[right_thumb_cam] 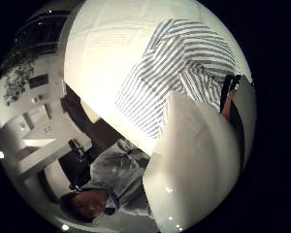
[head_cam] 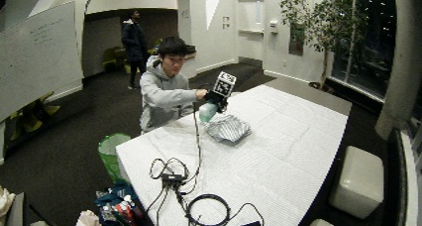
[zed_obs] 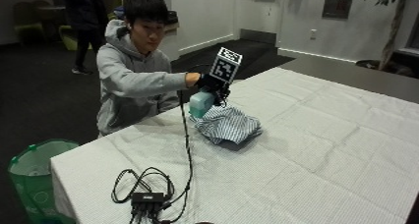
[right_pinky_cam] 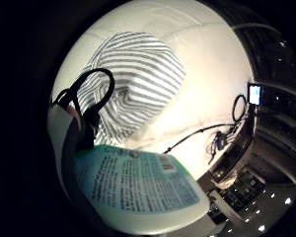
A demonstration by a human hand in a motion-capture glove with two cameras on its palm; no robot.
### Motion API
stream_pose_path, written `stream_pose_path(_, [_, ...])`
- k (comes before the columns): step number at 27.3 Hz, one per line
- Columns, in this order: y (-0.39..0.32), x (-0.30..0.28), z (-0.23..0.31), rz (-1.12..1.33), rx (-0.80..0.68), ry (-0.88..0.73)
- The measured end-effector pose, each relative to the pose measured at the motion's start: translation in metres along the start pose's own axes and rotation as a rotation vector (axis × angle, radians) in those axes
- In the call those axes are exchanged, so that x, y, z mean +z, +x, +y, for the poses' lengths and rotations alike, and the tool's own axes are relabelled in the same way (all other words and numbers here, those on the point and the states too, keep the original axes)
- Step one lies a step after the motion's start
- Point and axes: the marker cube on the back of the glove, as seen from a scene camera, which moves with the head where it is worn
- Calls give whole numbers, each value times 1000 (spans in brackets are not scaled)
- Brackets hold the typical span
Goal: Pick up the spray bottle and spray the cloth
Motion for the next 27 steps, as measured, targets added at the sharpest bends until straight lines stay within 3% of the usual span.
stream_pose_path(6, [-3,10,-8,-62,-24,23])
stream_pose_path(11, [-19,3,-7,-245,-149,151])
stream_pose_path(21, [-78,-68,-11,-1007,-468,705])
stream_pose_path(27, [-135,-34,-68,-1279,-498,796])
